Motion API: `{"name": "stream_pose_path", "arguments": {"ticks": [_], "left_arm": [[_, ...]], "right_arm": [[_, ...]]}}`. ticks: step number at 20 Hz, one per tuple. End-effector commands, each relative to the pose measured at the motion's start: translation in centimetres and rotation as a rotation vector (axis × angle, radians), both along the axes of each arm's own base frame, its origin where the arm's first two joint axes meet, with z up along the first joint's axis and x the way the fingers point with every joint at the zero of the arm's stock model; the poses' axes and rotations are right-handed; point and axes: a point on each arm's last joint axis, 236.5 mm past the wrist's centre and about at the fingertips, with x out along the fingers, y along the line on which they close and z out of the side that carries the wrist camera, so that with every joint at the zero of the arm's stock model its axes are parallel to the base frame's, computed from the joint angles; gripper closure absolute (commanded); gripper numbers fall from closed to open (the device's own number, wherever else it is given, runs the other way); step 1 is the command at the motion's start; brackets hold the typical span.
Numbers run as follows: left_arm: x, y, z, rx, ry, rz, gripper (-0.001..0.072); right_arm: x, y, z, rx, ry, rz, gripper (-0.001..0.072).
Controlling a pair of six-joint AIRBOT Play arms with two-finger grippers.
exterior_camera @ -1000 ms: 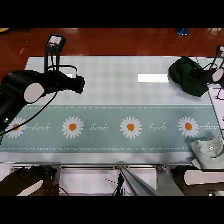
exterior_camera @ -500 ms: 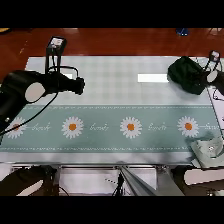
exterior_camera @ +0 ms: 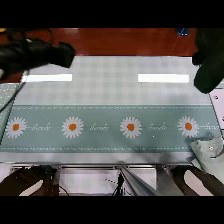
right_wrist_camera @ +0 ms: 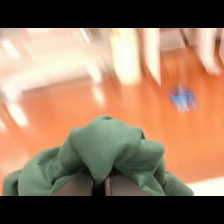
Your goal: Fold the shirts.
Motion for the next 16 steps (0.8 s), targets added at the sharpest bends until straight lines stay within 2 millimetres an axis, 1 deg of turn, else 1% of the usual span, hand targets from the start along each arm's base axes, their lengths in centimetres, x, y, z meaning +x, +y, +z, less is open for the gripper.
{"name": "stream_pose_path", "arguments": {"ticks": [1, 2, 3, 4, 5, 6, 8, 10, 12, 13, 15, 16], "left_arm": [[-3.5, 2.0, 7.3, -0.055, -0.097, 0.011, -0.0011], [-4.8, 2.6, 8.3, -0.062, -0.106, 0.015, -0.0011], [-5.9, 3.3, 8.7, -0.063, -0.105, 0.018, -0.0011], [-7.0, 3.9, 8.5, -0.057, -0.086, 0.022, -0.0011], [-8.0, 4.5, 7.8, -0.042, -0.048, 0.028, -0.0011], [-8.9, 5.0, 6.7, -0.02, 0.005, 0.034, -0.0011], [-10.0, 5.6, 4.3, 0.026, 0.111, 0.044, -0.001], [-10.2, 5.7, 1.9, 0.058, 0.177, 0.047, -0.001], [-10.1, 5.7, -0.7, 0.087, 0.234, 0.049, -0.001], [-10.1, 5.7, -2.2, 0.104, 0.266, 0.049, -0.001], [-10.3, 5.8, -5.3, 0.139, 0.333, 0.05, -0.0011], [-10.5, 5.8, -6.8, 0.156, 0.365, 0.05, -0.001]], "right_arm": [[-8.9, 7.1, 8.5, 0.019, -0.155, 0.195, 0.0688], [-10.6, 8.6, 9.1, 0.033, -0.162, 0.242, 0.0689], [-12.0, 10.0, 9.4, 0.051, -0.162, 0.29, 0.0689], [-13.1, 11.7, 9.3, 0.075, -0.145, 0.351, 0.0689], [-13.8, 13.4, 8.5, 0.102, -0.106, 0.421, 0.0689], [-14.3, 14.9, 7.5, 0.126, -0.055, 0.491, 0.0689], [-15.0, 17.7, 4.4, 0.162, 0.087, 0.629, 0.0689], [-15.2, 19.1, 1.8, 0.16, 0.2, 0.701, 0.0689], [-14.8, 20.6, -0.5, 0.104, 0.28, 0.74, 0.0689], [-14.5, 21.9, -2.0, 0.07, 0.332, 0.768, 0.0689], [-13.5, 25.1, -6.1, -0.021, 0.462, 0.818, 0.0689], [-13.1, 27.2, -8.4, -0.081, 0.524, 0.856, 0.0689]]}}
